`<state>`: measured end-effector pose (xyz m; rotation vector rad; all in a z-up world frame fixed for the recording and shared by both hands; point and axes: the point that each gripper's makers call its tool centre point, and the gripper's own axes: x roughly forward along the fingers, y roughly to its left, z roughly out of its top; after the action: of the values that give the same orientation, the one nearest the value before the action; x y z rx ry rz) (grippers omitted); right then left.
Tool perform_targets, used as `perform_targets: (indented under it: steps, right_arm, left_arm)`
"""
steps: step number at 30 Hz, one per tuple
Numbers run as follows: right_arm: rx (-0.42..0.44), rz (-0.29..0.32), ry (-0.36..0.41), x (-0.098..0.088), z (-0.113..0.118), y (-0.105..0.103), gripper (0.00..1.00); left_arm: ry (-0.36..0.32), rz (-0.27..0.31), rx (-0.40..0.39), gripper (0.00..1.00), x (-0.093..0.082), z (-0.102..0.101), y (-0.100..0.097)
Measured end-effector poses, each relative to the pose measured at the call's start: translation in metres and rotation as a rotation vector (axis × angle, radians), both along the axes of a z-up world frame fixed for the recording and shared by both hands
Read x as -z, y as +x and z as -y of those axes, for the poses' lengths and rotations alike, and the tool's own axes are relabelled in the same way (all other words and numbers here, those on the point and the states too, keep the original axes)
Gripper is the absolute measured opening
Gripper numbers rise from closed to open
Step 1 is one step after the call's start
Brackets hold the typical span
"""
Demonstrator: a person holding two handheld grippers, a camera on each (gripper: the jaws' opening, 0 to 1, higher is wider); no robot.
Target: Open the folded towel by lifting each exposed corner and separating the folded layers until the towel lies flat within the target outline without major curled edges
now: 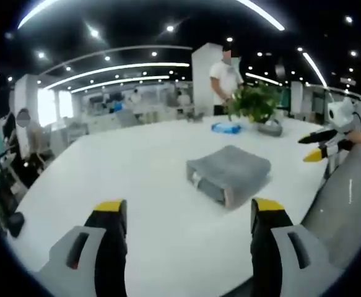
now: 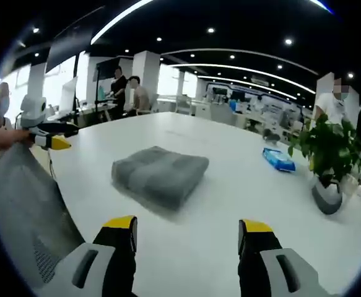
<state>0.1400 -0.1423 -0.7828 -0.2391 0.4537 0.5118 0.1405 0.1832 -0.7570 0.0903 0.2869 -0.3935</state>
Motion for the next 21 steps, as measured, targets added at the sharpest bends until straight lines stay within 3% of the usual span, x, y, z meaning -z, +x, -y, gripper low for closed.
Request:
perform_targets:
  steps: [21]
  right_arm:
    - [-0.009, -0.002, -0.005, 0.0002, -0.0017, -0.0008, 0.64]
  left_arm:
    - [-0.003, -0.003, -0.005, 0.81, 0.0000, -0.0010, -0.0002]
